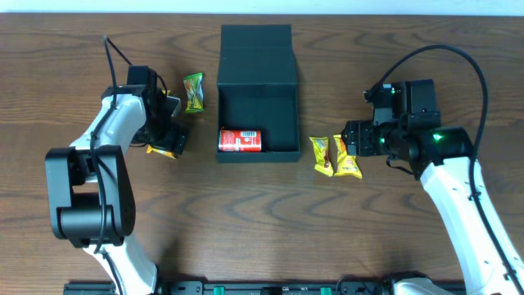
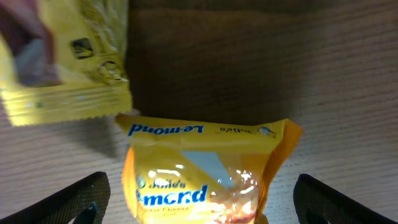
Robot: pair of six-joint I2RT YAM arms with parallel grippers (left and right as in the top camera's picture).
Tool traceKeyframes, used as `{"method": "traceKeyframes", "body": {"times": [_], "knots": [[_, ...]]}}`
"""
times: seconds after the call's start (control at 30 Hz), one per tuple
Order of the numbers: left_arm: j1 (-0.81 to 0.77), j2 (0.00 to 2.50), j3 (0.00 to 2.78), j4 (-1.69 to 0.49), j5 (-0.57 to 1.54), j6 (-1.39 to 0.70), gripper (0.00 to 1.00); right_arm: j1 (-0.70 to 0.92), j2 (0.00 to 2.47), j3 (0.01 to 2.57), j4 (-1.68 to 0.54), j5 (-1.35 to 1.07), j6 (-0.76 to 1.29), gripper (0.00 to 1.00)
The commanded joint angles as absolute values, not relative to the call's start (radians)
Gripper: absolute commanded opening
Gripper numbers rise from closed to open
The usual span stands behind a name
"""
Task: Pack container
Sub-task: 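Reach the left gripper to the yellow Le-mond packet and grasp it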
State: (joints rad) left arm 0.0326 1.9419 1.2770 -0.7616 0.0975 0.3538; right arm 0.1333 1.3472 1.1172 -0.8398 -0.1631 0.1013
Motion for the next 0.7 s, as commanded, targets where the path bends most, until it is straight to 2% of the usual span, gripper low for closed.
{"method": "traceKeyframes", "body": {"times": [0.0,0.43,0.63,0.67], "knots": [[0.033,1.967,1.283,-0.76,0.102,0.375,0.95,0.131,1.337,1.122,-0.835,-0.165,0.088,0.76],[0.033,2.009,1.283,-0.724,0.109,0.382,1.0,0.131,1.337,1.122,-0.822,-0.165,0.089,0.75],[0.033,2.009,1.284,-0.718,0.101,0.381,0.67,0.131,1.337,1.122,-0.818,-0.165,0.089,0.73],[0.033,2.009,1.284,-0.718,0.101,0.381,0.65,0.131,1.337,1.122,-0.818,-0.165,0.089,0.73]]}}
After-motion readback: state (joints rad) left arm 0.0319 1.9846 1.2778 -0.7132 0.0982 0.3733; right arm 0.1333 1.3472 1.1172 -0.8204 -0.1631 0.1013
